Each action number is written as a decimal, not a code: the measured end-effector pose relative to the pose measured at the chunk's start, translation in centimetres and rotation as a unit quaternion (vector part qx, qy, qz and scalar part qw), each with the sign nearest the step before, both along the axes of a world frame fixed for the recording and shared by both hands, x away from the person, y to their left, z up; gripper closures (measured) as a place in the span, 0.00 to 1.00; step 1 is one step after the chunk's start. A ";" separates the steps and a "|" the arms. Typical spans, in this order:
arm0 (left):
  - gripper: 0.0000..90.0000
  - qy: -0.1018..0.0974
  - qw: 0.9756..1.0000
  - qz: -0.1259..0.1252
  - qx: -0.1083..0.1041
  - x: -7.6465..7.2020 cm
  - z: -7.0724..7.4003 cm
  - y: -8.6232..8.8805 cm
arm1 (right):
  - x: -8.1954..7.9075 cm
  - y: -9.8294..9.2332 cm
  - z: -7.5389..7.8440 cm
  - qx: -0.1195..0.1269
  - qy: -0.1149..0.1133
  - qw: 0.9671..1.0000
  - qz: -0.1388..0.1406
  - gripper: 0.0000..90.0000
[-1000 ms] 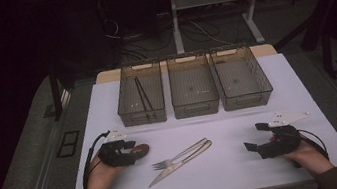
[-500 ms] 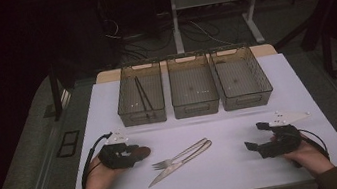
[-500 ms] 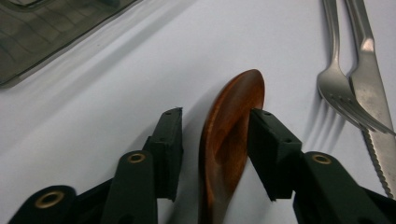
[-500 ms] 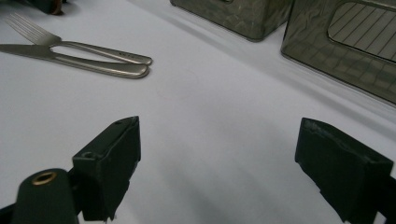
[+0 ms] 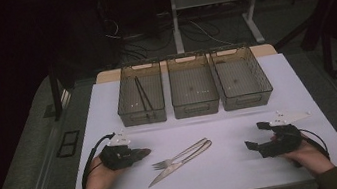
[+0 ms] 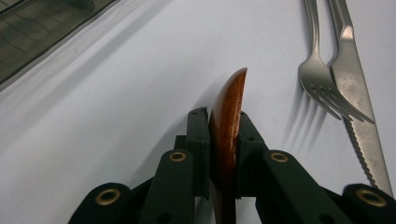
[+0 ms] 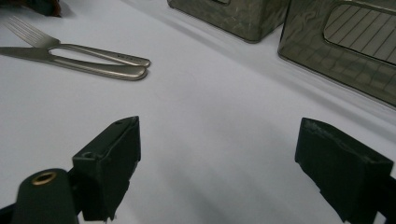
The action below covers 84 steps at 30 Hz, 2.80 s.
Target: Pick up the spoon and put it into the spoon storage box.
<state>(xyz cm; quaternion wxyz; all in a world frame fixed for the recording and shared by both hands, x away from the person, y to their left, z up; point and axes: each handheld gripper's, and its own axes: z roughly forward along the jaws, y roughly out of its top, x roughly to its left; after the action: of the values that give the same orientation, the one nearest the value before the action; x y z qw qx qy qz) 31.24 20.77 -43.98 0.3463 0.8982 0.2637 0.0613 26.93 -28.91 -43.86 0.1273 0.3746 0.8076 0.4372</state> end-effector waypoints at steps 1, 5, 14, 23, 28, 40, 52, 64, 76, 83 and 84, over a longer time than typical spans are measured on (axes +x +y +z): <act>0.88 0.001 1.000 0.000 0.002 0.0 0.0 0.0 | 0.0 0.0 0.0 0.000 0.000 1.000 0.000 0.15; 0.88 0.000 1.000 0.002 0.003 0.2 0.2 -0.1 | 0.0 0.0 0.0 0.001 0.002 1.000 -0.001 0.15; 0.88 -0.006 0.999 0.008 -0.032 0.4 1.7 -0.5 | -0.3 0.0 0.0 0.001 -0.007 1.000 -0.010 0.15; 0.89 -0.009 0.998 0.022 -0.059 1.1 3.5 -1.2 | -0.4 -0.1 -0.1 0.002 -0.013 1.000 -0.013 0.12; 0.89 -0.013 0.997 0.025 -0.074 1.6 4.4 -2.0 | -0.3 0.0 -0.2 -0.006 -0.010 1.000 -0.012 0.02; 0.89 -0.021 0.994 0.022 -0.108 3.4 6.1 -4.7 | -0.3 0.2 -0.4 -0.020 -0.003 1.000 -0.004 0.02; 0.89 -0.031 0.992 0.027 -0.119 6.5 7.4 -8.8 | -0.3 0.2 -0.3 -0.016 -0.003 1.000 -0.007 0.02; 0.89 -0.046 0.990 0.023 -0.131 10.0 8.8 -12.4 | -0.3 0.2 -0.2 -0.012 -0.006 1.000 -0.007 0.02; 0.89 -0.058 0.988 0.022 -0.143 14.4 9.6 -16.7 | -0.4 0.1 -0.2 -0.005 -0.004 1.000 -0.008 0.02; 0.89 -0.057 0.986 0.032 -0.151 16.5 9.8 -18.9 | -0.4 0.0 -0.1 -0.001 -0.004 1.000 -0.007 0.02; 0.89 -0.059 0.987 0.032 -0.146 16.7 9.8 -19.1 | -0.4 0.0 -0.1 0.001 -0.004 1.000 -0.006 0.02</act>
<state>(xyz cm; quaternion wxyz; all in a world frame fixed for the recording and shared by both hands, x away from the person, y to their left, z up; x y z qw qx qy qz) 47.98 1.66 -34.20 0.4867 0.8239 0.2773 0.0861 26.57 -28.95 -44.00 0.1331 0.3777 0.8044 0.4388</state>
